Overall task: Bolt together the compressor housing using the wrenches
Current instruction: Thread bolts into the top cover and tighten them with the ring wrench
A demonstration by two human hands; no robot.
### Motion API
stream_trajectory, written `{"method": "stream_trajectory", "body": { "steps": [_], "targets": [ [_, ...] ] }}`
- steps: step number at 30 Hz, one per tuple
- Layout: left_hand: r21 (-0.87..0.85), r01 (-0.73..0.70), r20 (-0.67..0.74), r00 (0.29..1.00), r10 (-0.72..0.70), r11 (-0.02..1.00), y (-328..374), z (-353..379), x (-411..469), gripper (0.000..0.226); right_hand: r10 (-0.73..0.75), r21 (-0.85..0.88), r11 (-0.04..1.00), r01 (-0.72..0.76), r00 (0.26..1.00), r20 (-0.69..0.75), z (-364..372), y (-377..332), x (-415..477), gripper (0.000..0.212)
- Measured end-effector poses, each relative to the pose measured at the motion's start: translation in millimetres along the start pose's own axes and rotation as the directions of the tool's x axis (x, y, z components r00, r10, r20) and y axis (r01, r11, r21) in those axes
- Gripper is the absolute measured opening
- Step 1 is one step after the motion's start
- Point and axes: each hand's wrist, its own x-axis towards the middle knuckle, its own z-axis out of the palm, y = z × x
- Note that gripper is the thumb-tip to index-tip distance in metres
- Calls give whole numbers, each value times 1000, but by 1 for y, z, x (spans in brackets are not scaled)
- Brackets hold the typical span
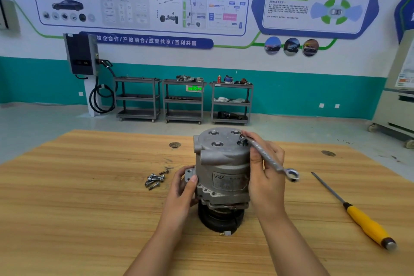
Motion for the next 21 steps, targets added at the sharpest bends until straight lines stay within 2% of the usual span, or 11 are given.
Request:
{"method": "stream_trajectory", "body": {
  "steps": [5, 8, 11, 15, 21],
  "targets": [
    [-13, 7, 0, 1000, -7, 1000, 1, 1, -1, 20, -75, -75, 994, 79, 996, 52, -6, -7, 13, 22],
    [-17, 11, -2, 1000, -11, 1000, 2, 1, -1, 21, -70, -126, 989, 79, 995, 76, -5, -17, 24, 10],
    [-15, 14, -2, 1000, -14, 1000, 2, 0, -2, 22, -18, -229, 973, 42, 994, 108, -2, -21, 32, 5],
    [-31, 22, 9, 1000, -21, 999, 3, -1, -2, 24, 72, -292, 956, -34, 990, 118, 3, -27, 41, 16],
    [-31, 33, 45, 998, -32, 999, 4, -3, -1, 48, 287, -328, 915, -233, 950, 124, 8, -25, 57, 16]
  ]
}}
